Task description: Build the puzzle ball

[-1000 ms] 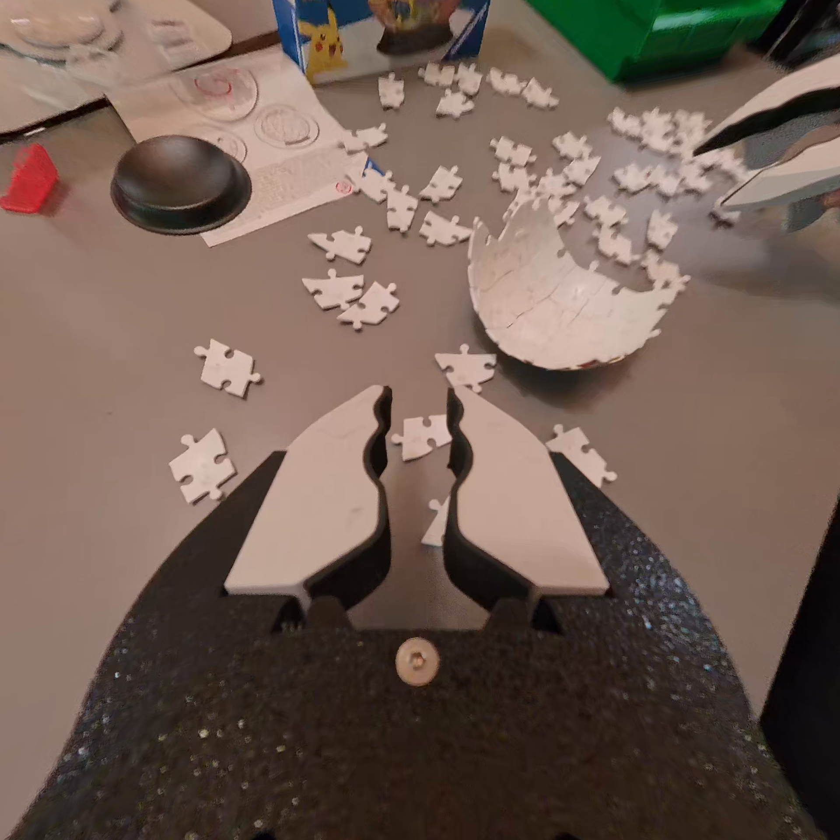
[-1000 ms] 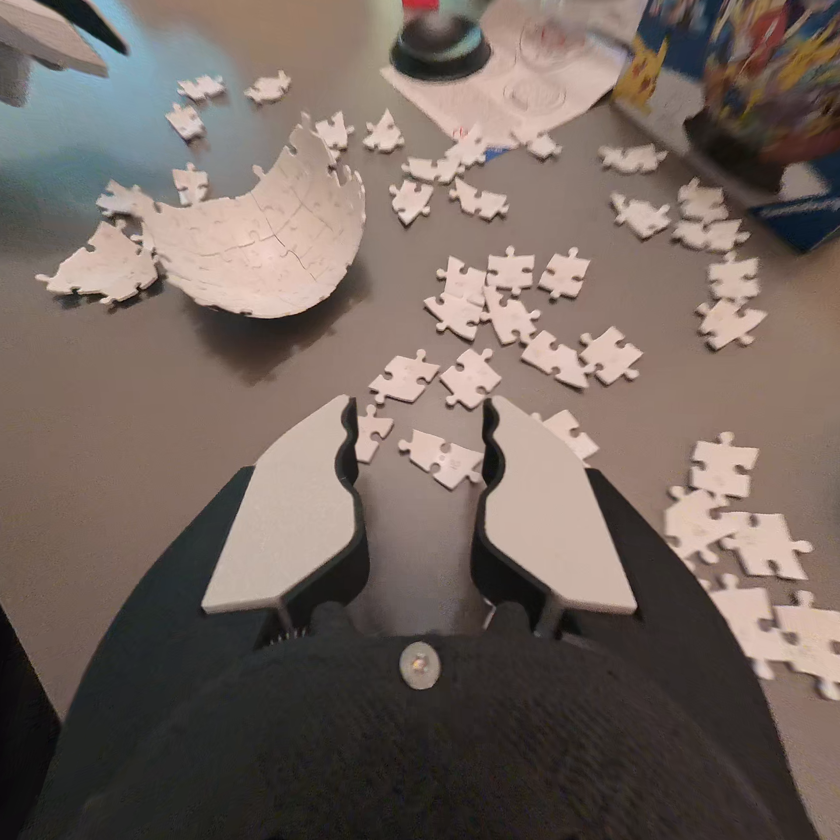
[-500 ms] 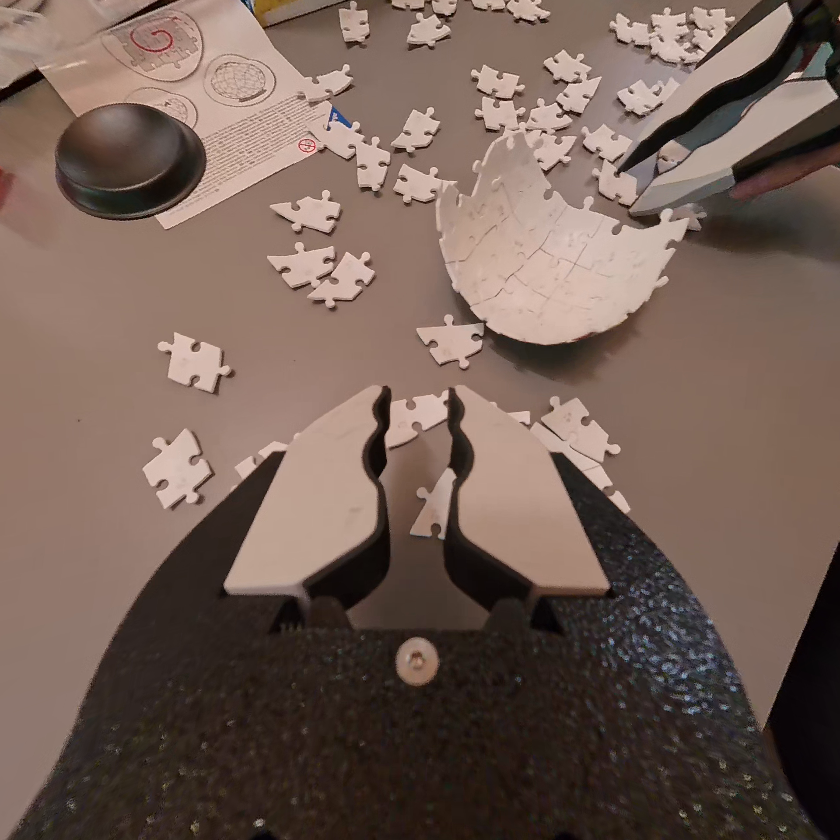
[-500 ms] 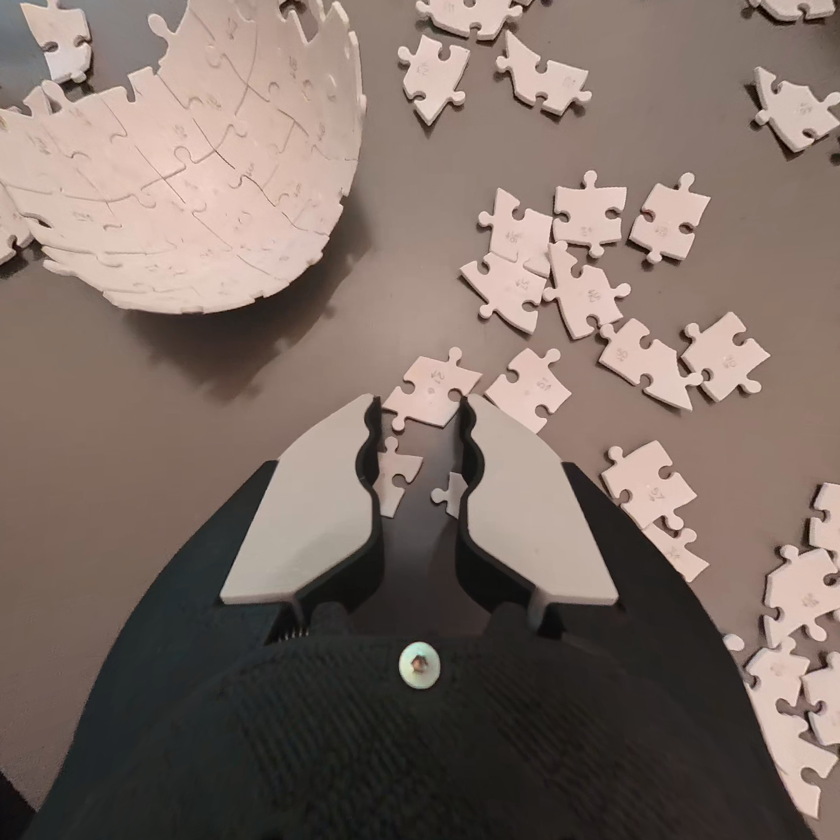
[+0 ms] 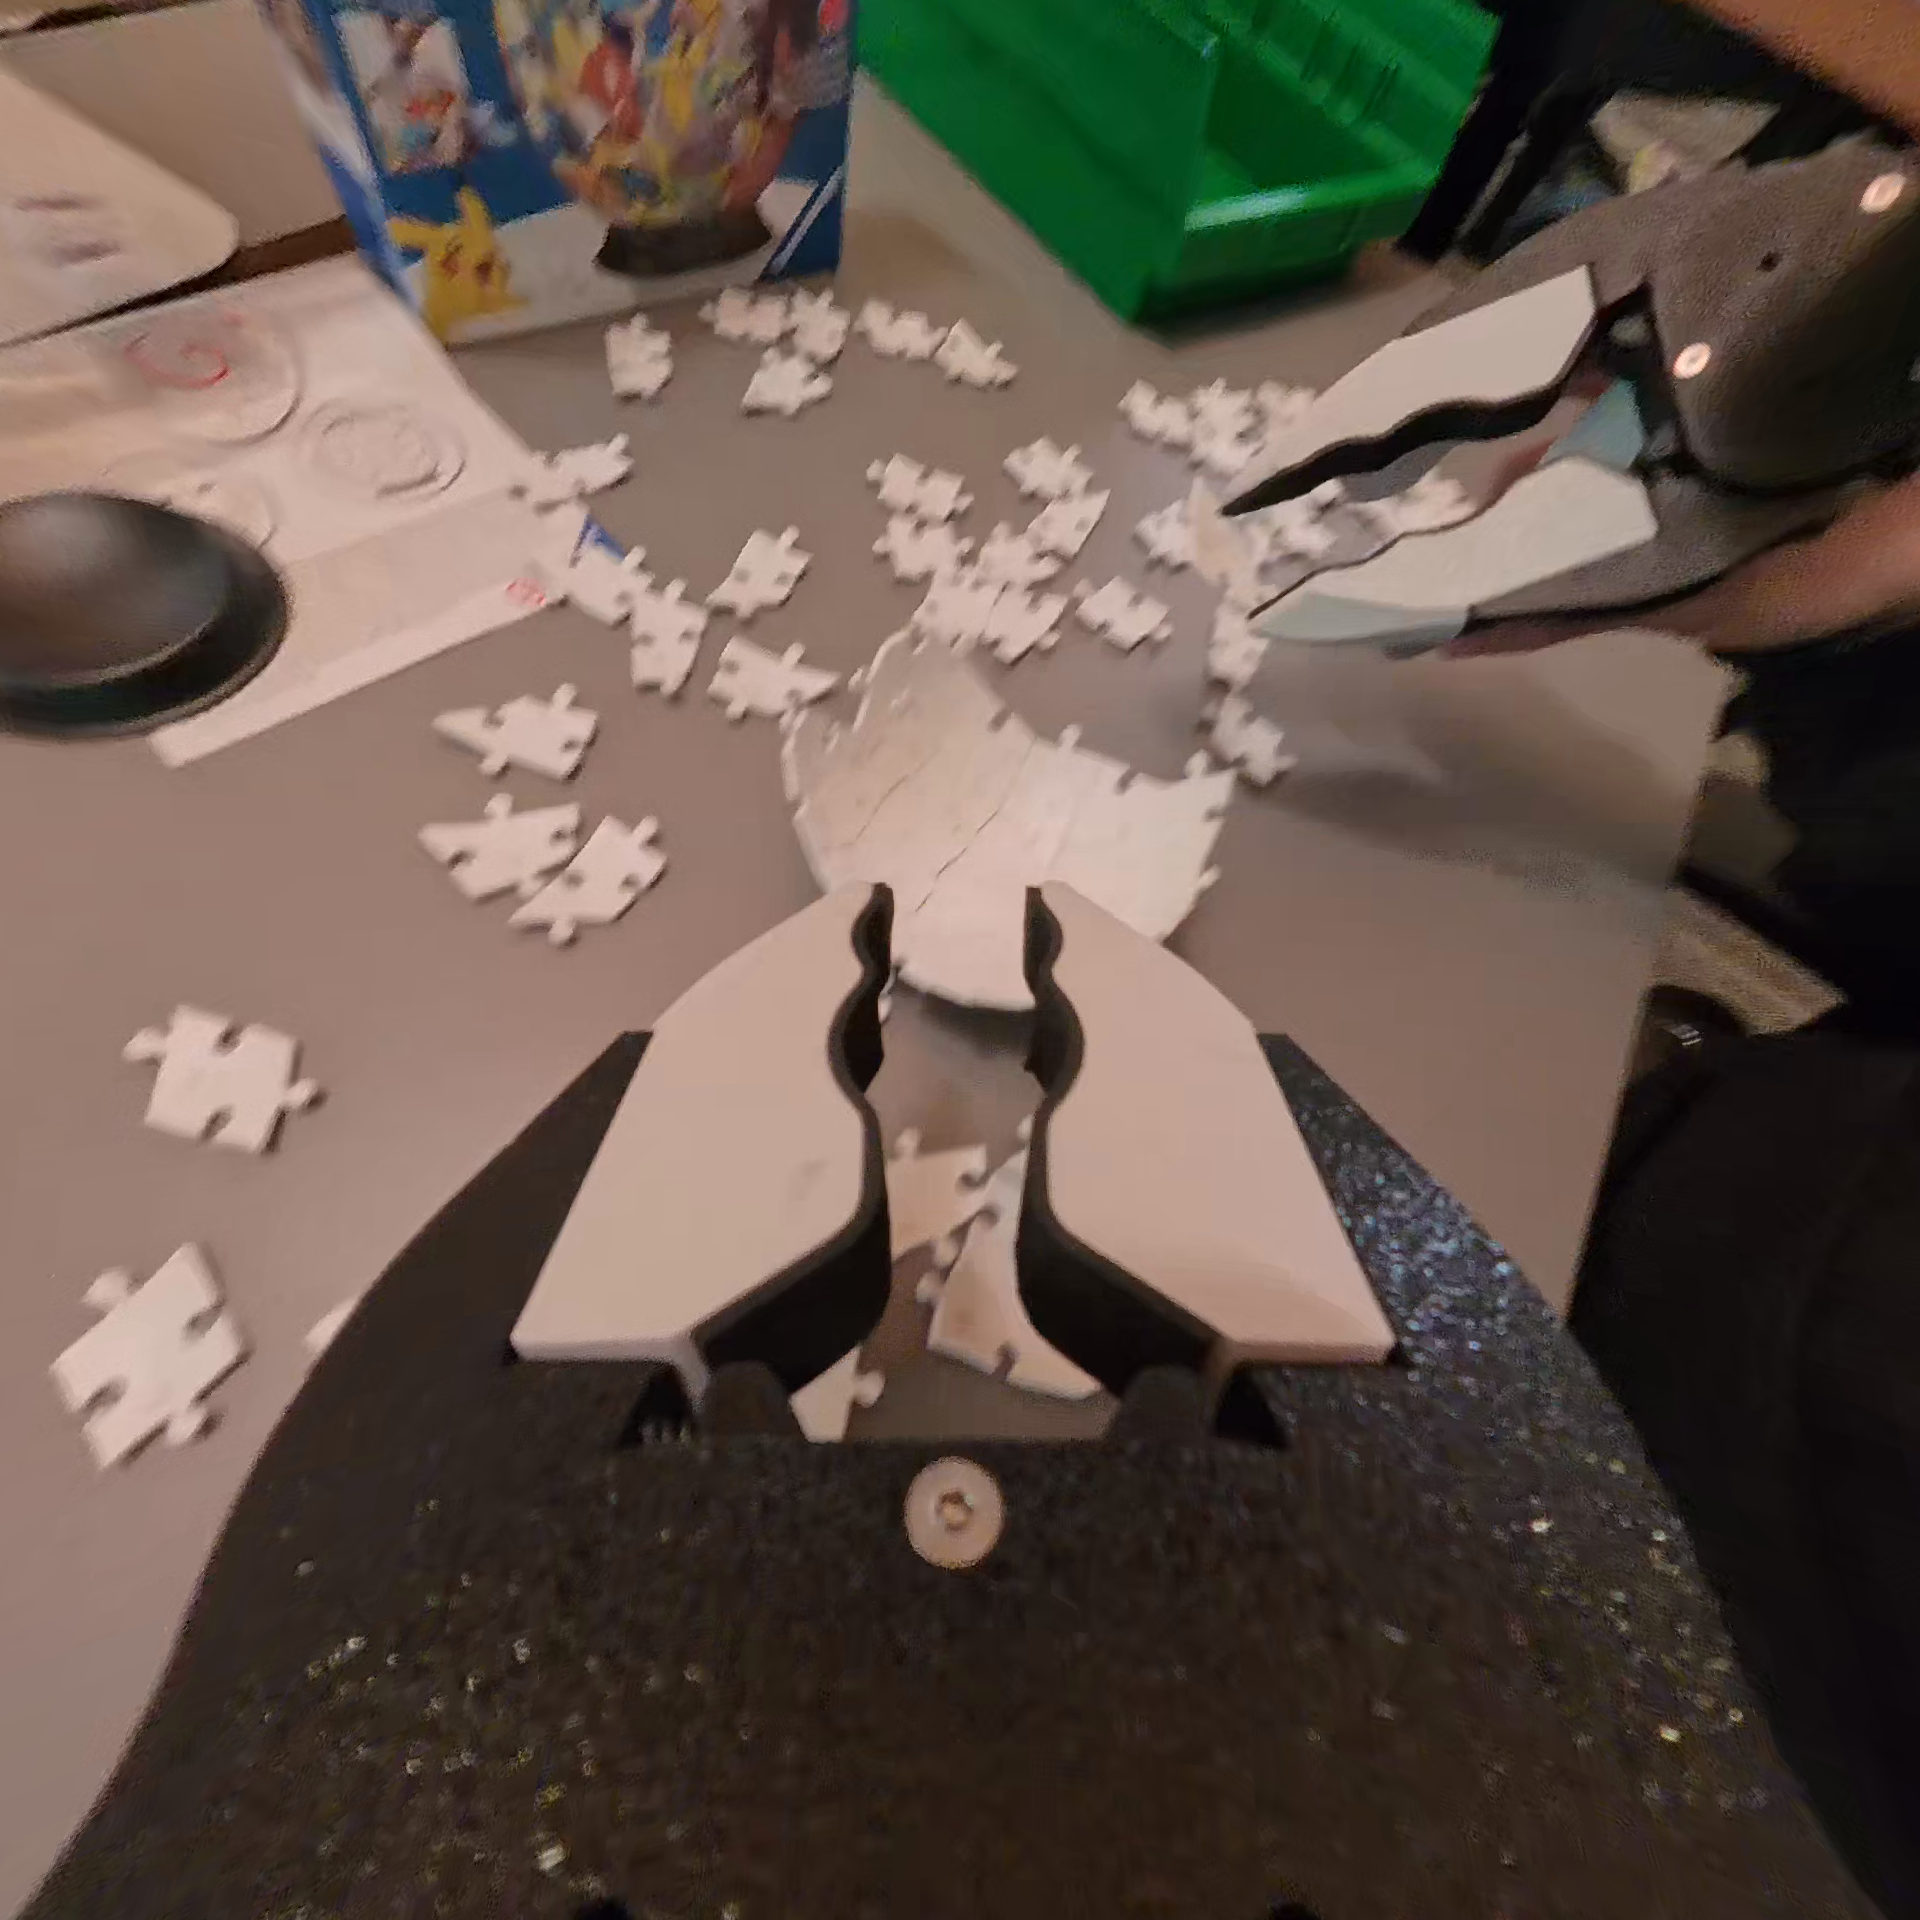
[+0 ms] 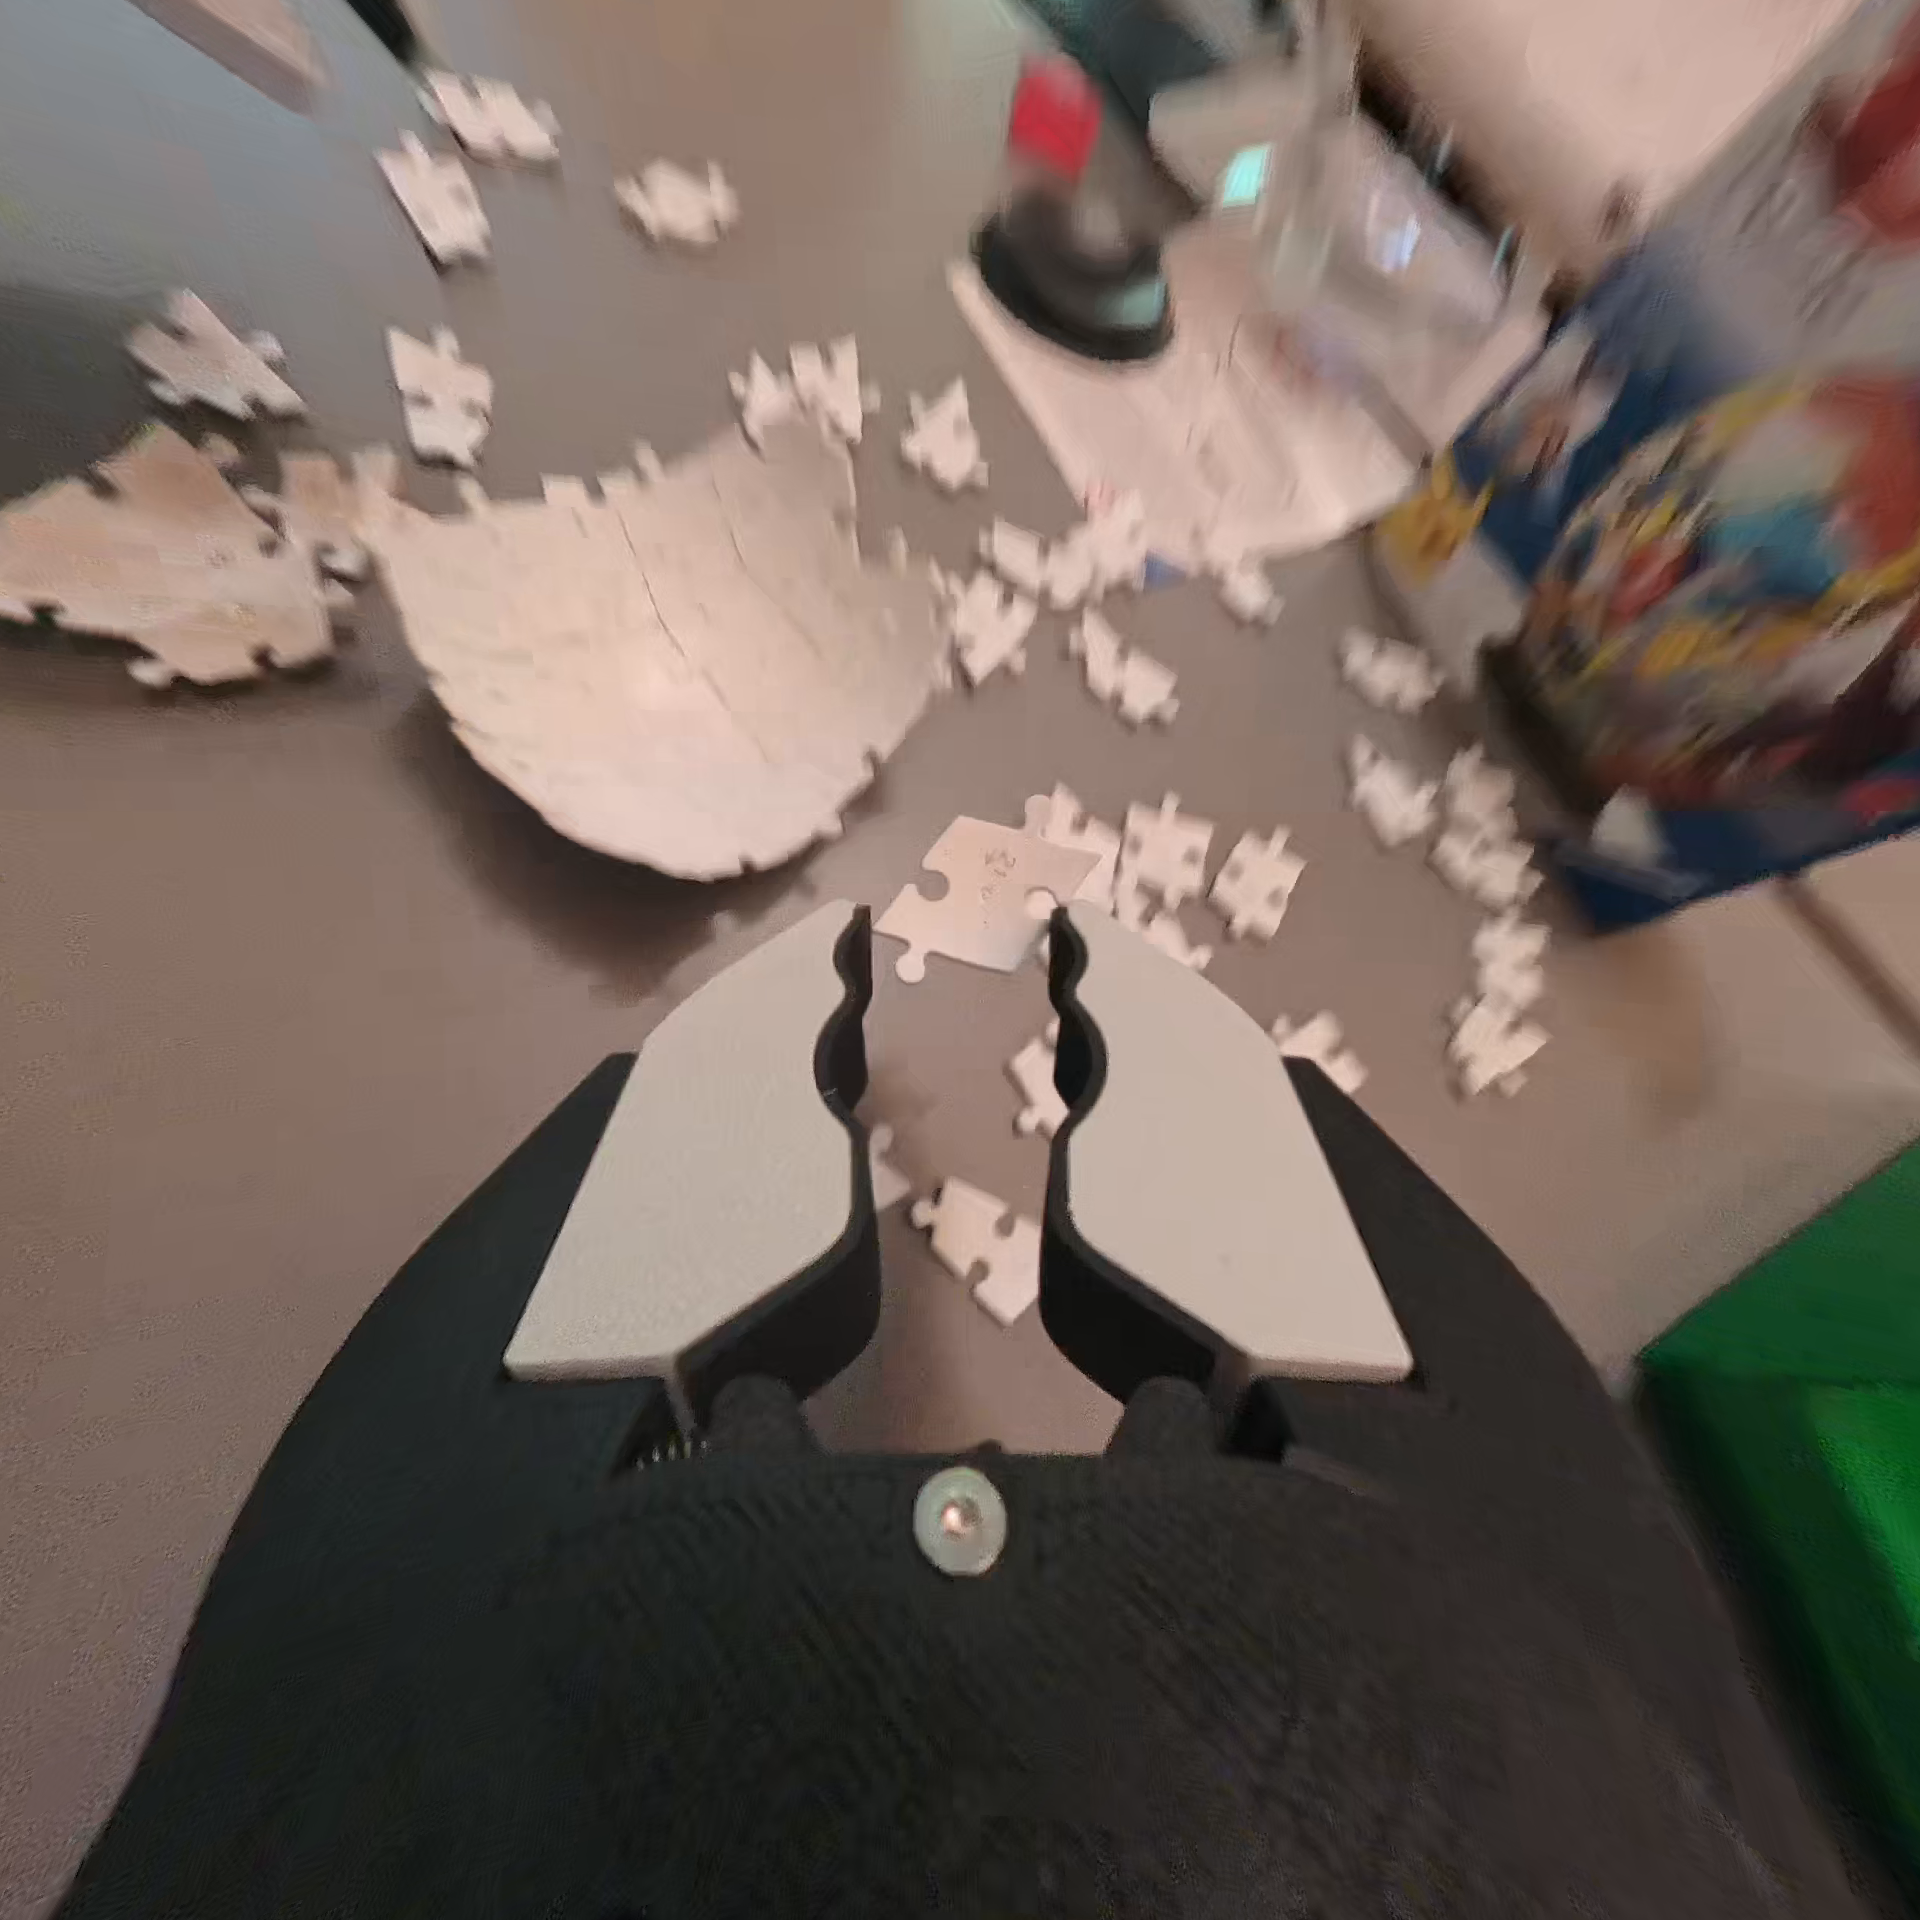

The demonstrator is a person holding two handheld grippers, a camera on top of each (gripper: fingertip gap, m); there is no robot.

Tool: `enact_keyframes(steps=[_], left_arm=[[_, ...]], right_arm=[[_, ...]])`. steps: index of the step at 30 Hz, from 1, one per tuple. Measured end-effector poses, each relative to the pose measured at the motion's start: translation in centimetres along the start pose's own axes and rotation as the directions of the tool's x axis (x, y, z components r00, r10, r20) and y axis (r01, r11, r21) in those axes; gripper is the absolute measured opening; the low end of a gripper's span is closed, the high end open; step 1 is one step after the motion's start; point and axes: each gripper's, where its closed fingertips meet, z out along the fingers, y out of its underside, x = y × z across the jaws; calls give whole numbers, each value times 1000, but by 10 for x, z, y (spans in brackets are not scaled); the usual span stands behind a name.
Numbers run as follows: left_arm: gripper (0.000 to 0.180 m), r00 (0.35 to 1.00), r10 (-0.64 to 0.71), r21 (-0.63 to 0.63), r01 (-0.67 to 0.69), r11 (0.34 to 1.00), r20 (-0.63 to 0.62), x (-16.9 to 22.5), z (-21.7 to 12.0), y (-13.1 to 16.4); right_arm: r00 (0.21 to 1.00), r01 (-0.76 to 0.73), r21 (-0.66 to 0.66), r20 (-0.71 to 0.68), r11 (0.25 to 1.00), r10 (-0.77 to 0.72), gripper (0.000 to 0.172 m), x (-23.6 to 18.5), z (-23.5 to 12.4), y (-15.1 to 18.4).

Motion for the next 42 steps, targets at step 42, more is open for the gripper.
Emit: enact_keyframes(steps=[42], left_arm=[[5, 836, 260, 20, -286, 958, -483, 39, 85, -82]], right_arm=[[847, -367, 305, 499, 878, 181, 2, 11, 15, -74]])
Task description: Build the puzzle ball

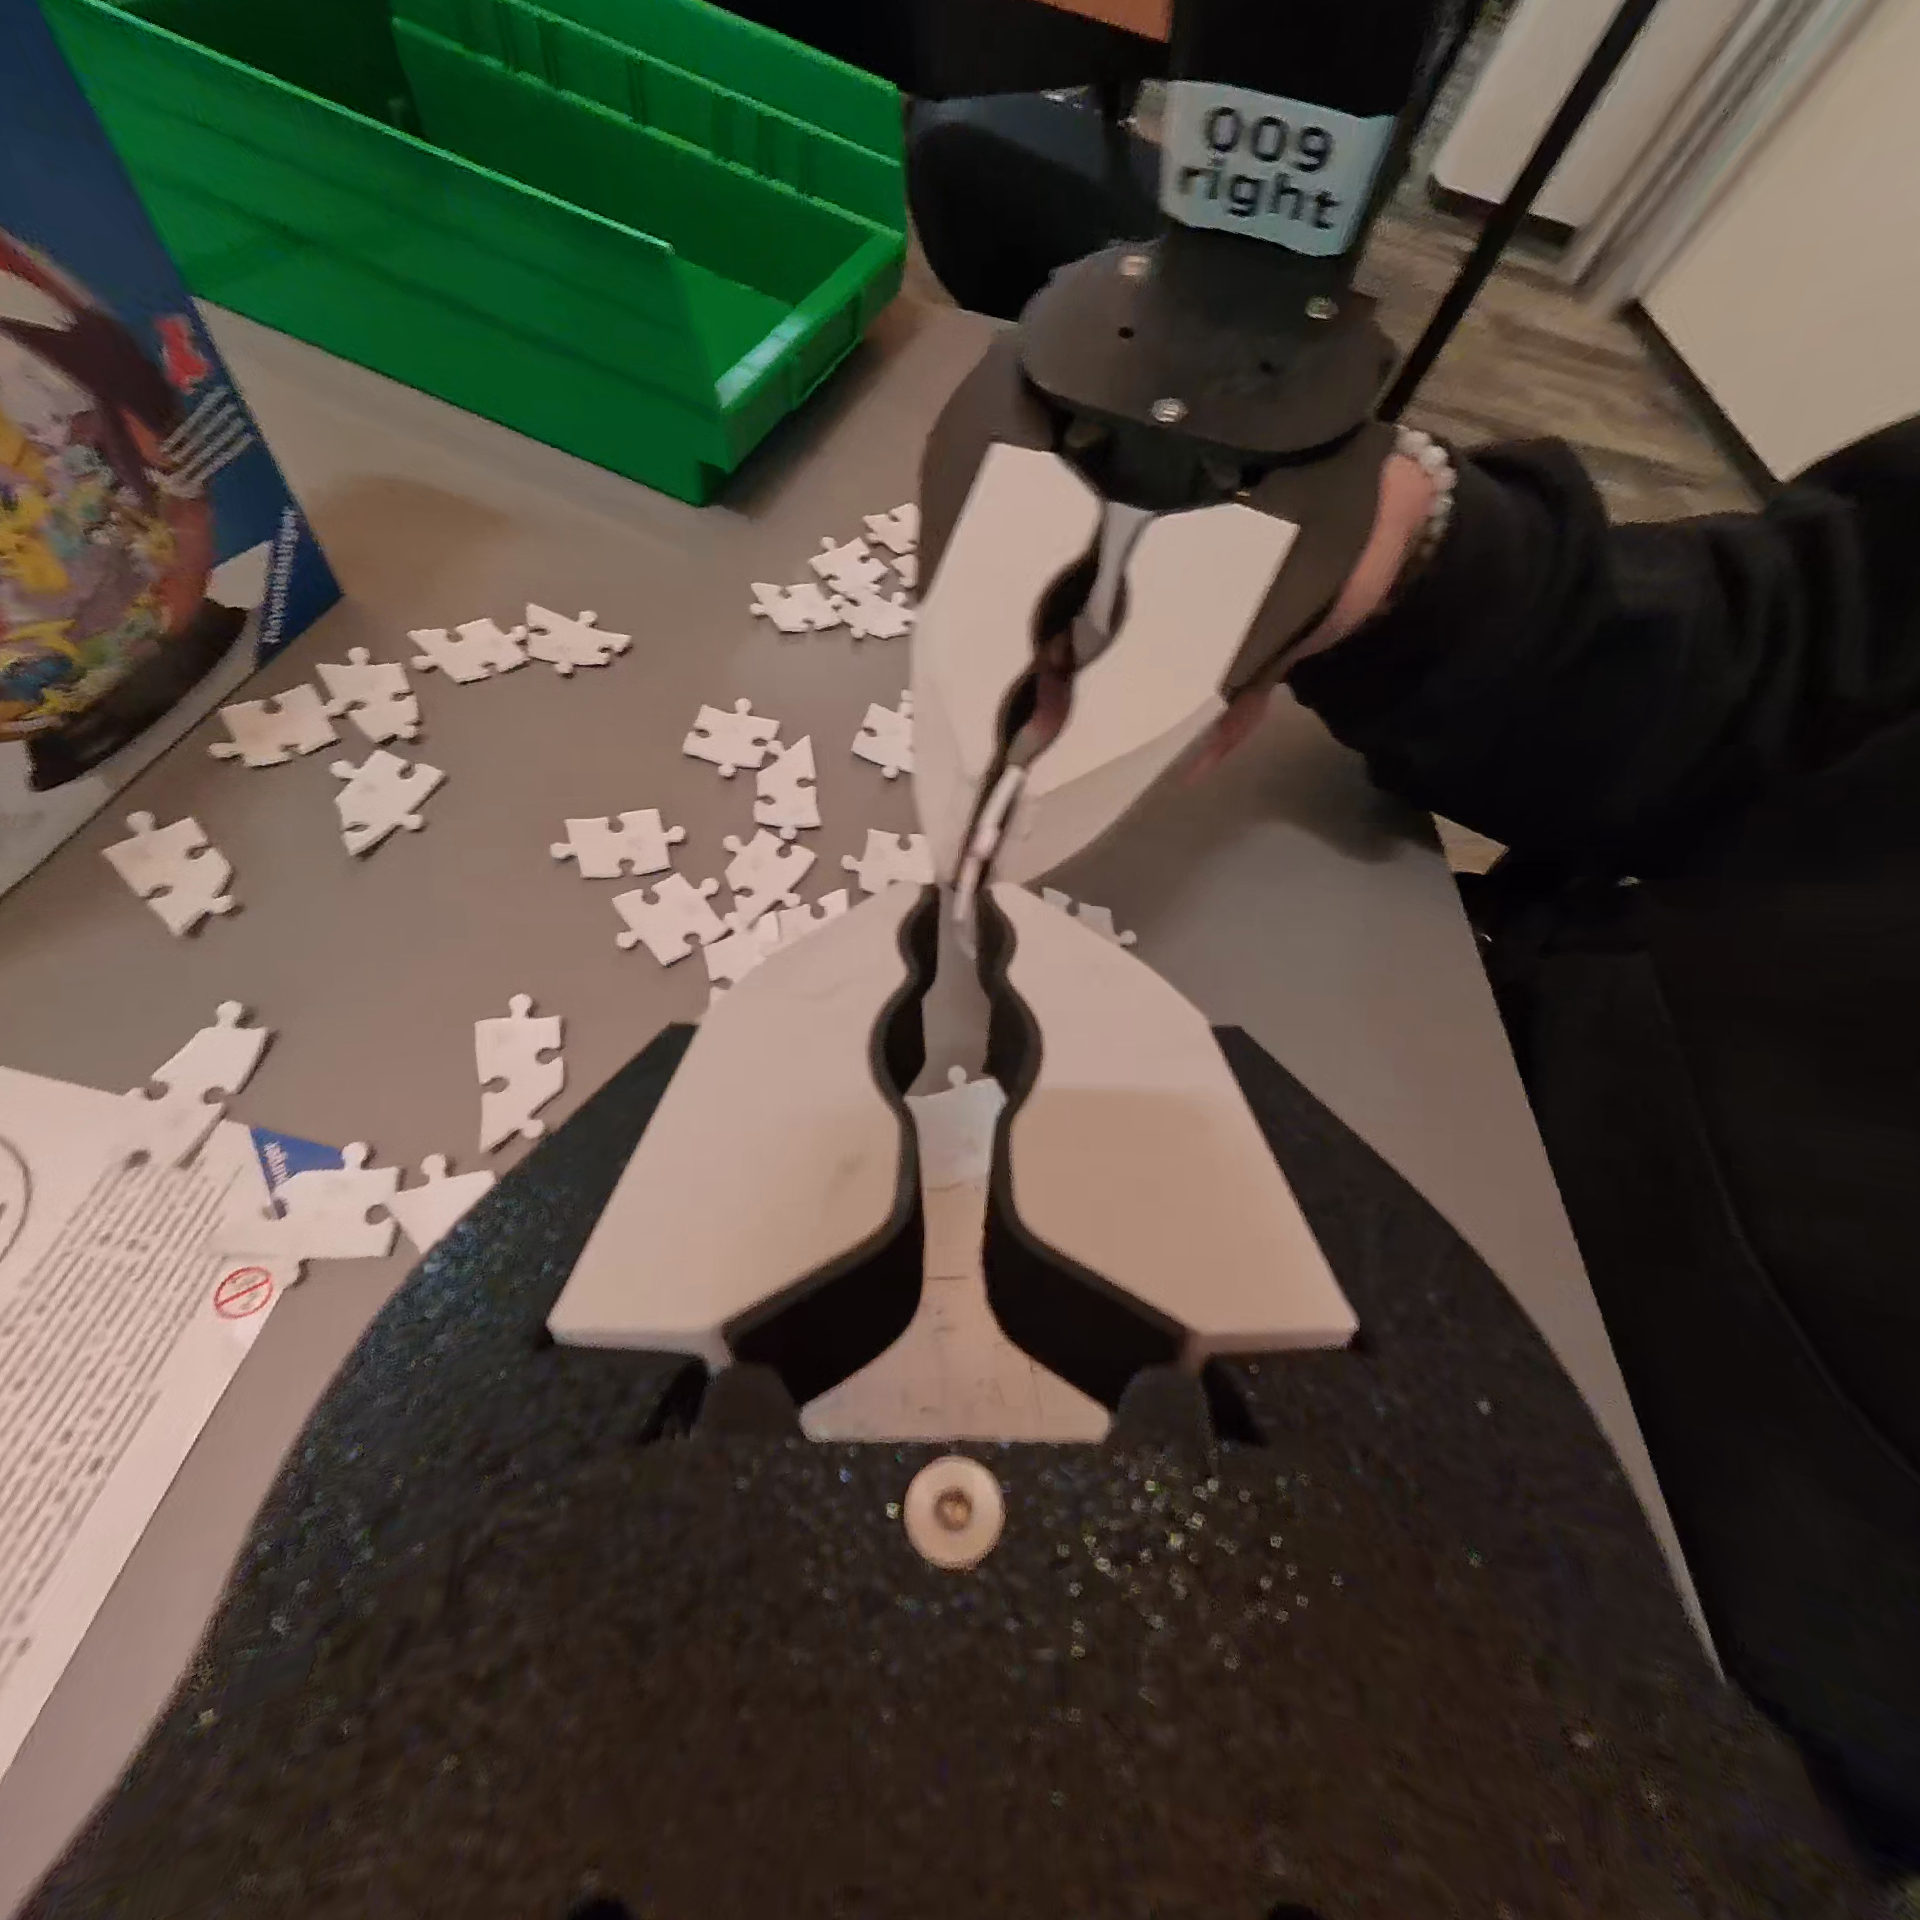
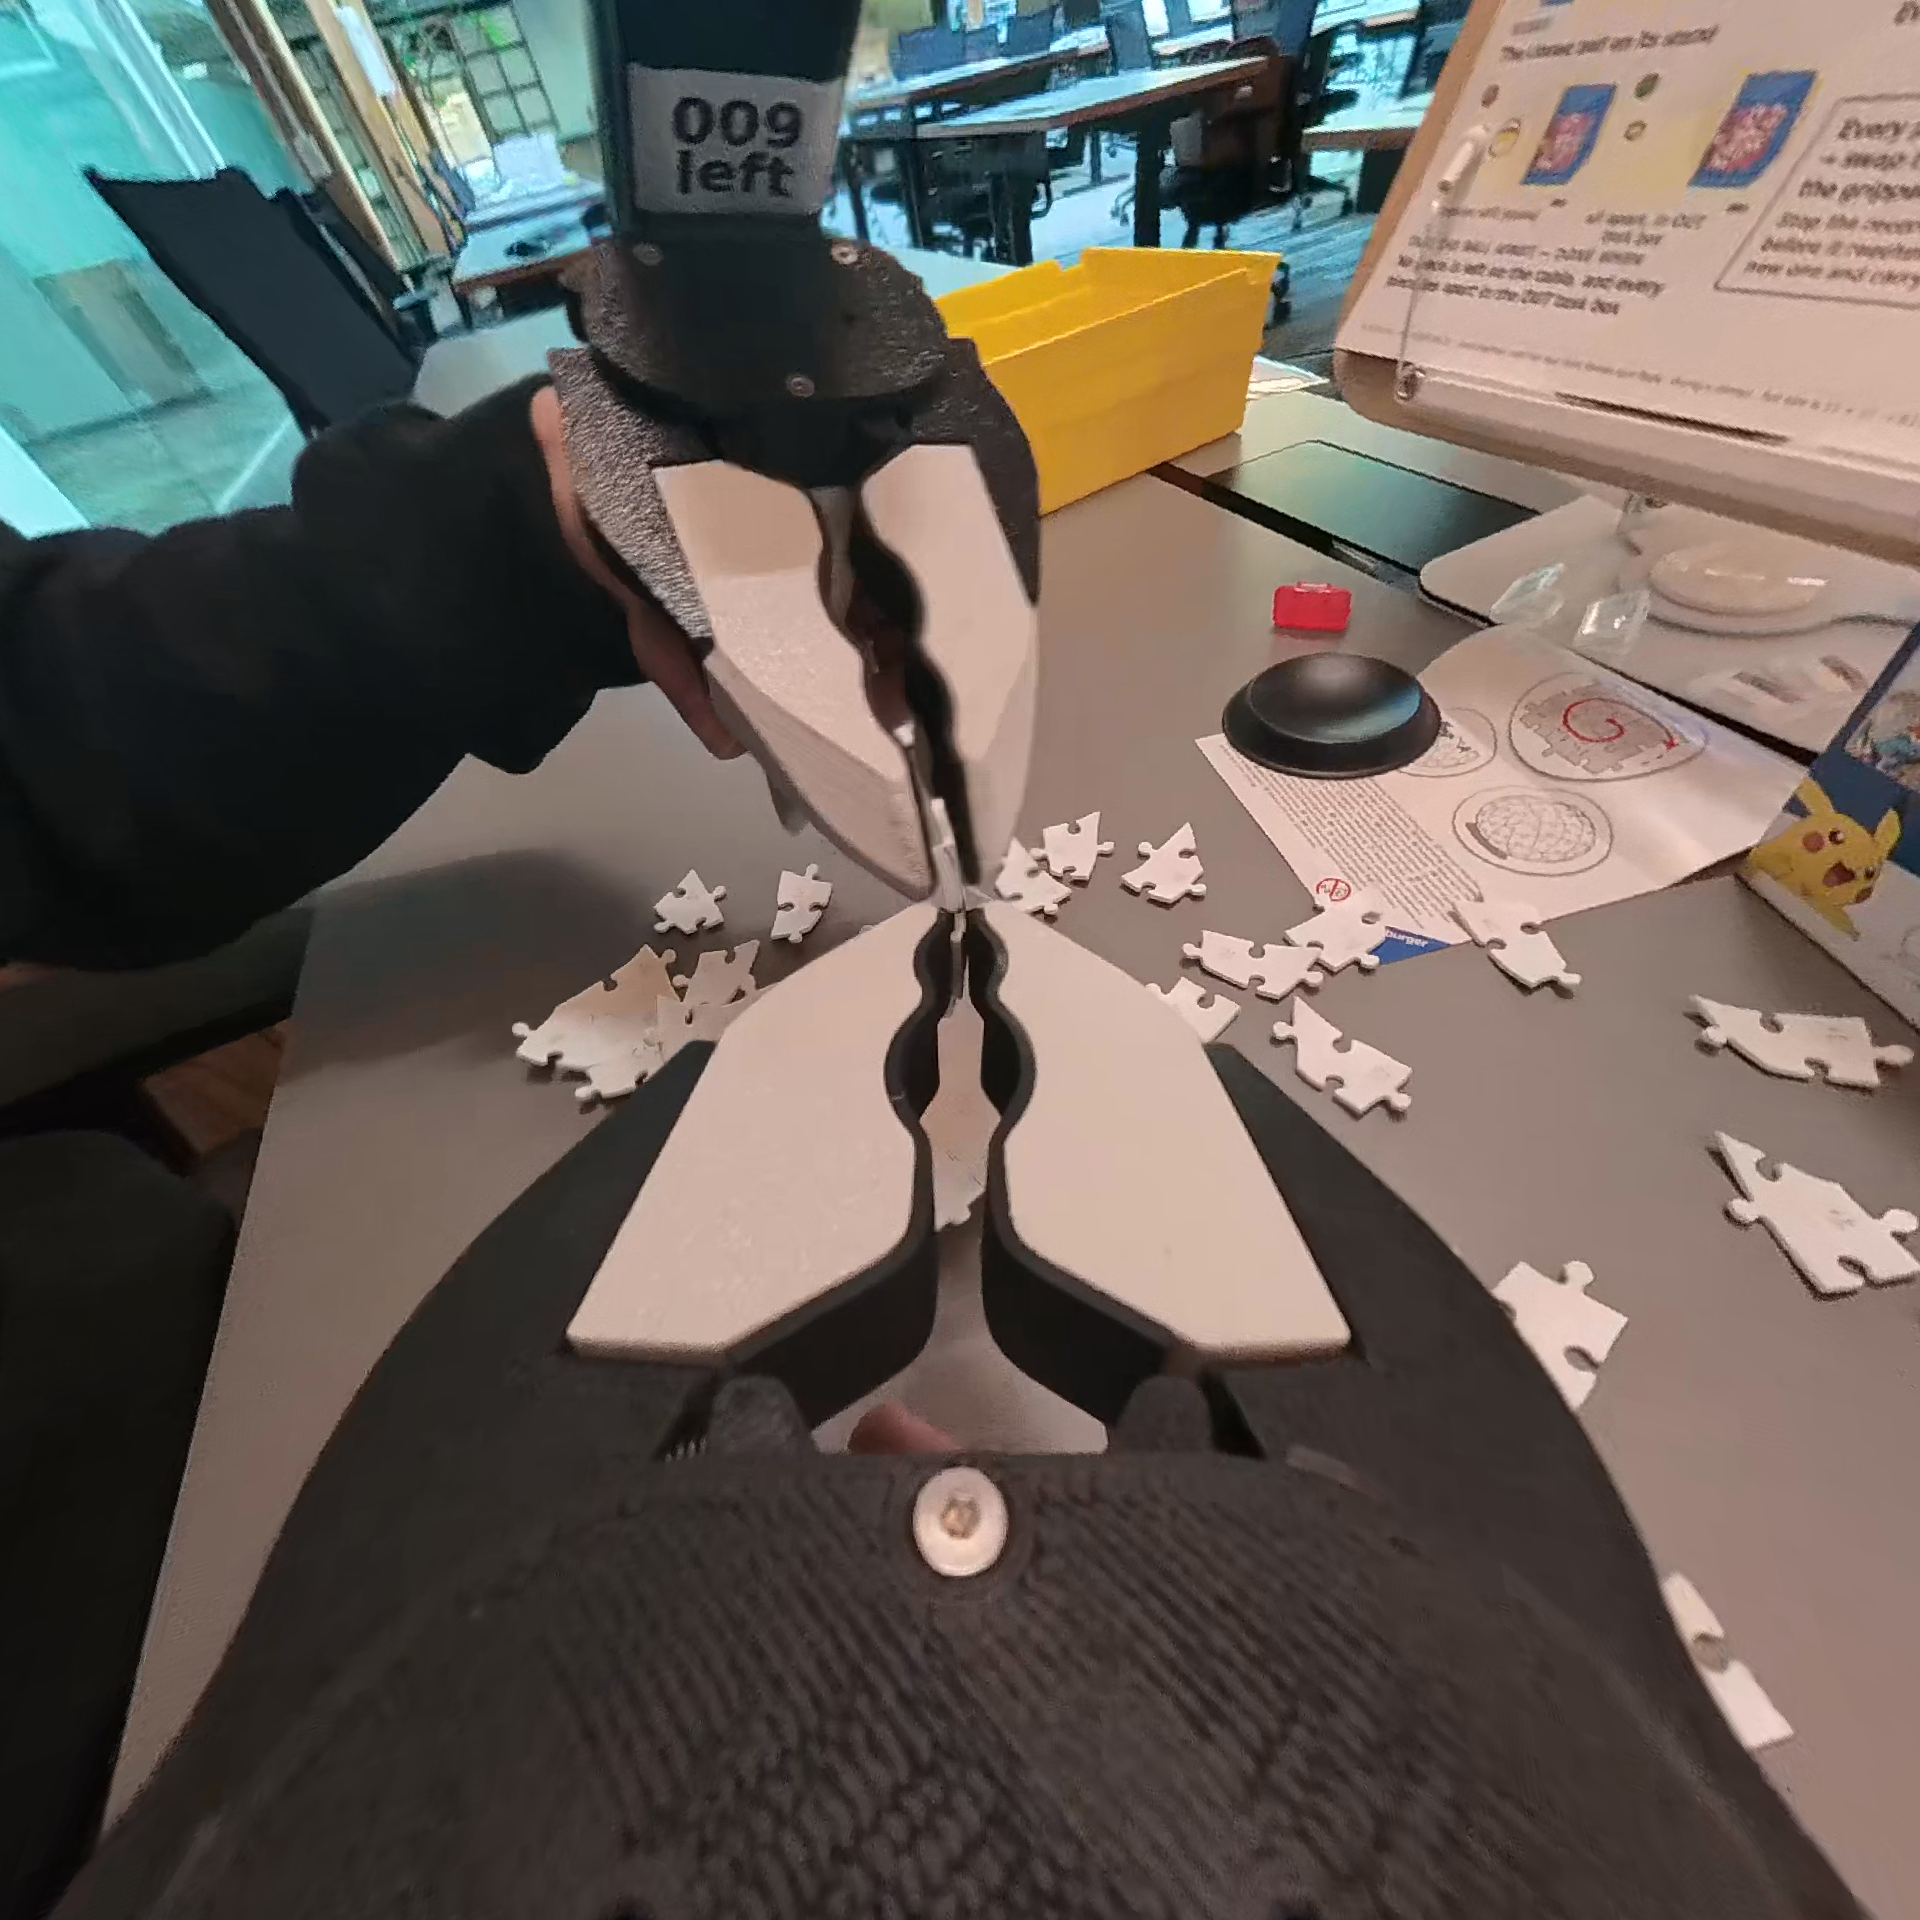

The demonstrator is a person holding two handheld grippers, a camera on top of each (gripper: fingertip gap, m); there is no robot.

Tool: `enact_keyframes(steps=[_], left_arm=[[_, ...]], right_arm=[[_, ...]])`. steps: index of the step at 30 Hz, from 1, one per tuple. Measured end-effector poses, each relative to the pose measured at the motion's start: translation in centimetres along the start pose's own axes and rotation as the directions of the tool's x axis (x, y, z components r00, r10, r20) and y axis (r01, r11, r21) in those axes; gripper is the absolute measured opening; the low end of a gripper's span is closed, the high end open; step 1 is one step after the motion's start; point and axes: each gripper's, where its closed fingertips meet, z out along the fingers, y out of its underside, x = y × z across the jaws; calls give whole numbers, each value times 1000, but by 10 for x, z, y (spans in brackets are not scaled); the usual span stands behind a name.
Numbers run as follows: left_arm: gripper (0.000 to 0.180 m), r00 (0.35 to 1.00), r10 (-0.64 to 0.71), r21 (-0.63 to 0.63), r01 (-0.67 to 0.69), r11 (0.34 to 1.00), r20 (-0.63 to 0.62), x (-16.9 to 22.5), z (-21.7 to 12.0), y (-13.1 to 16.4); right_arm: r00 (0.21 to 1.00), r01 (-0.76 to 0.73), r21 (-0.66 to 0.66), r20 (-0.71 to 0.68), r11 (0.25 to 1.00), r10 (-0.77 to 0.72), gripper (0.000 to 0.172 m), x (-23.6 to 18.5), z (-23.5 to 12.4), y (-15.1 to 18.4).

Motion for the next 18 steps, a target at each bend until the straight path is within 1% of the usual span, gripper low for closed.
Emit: enact_keyframes(steps=[1, 3, 4, 6, 8, 9, 11, 12, 18], left_arm=[[7, 1000, 8, -7, -8, 1000, -16, 1, 1, 1], [1, 1000, 19, -33, -19, 999, -1, -5, 3, 4], [1, 1000, 12, -59, -12, 998, -10, -6, 5, 7], [2, 999, -46, -102, 42, 994, -29, -10, 8, 12], [2, 996, -90, -124, 86, 988, -26, -17, 10, 18], [2, 994, -100, -131, 94, 987, -39, -19, 11, 20], [1, 993, -105, -110, 98, 989, -53, -21, 12, 19], [1, 993, -107, -112, 101, 989, -53, -22, 12, 21], [1, 985, -165, -103, 159, 982, -50, -31, 12, 26]], right_arm=[[1000, -24, 2, 7, 1000, 24, 2, 2, 0, 1], [998, -53, -6, 21, 999, 53, 2, 4, 2, 5], [998, -49, -23, 27, 999, 50, 2, 5, 3, 9], [1000, -29, -35, 5, 999, 30, 4, 11, 5, 13], [999, -31, 7, -37, 1000, 31, 25, 21, 5, 9], [999, -41, 10, -31, 999, 41, 21, 23, 6, 9], [998, -63, -10, 24, 998, 63, 6, 22, 10, 14], [997, -71, -10, 40, 997, 71, 3, 22, 12, 15], [991, -127, -12, 46, 992, 128, 3, 28, 17, 25]])
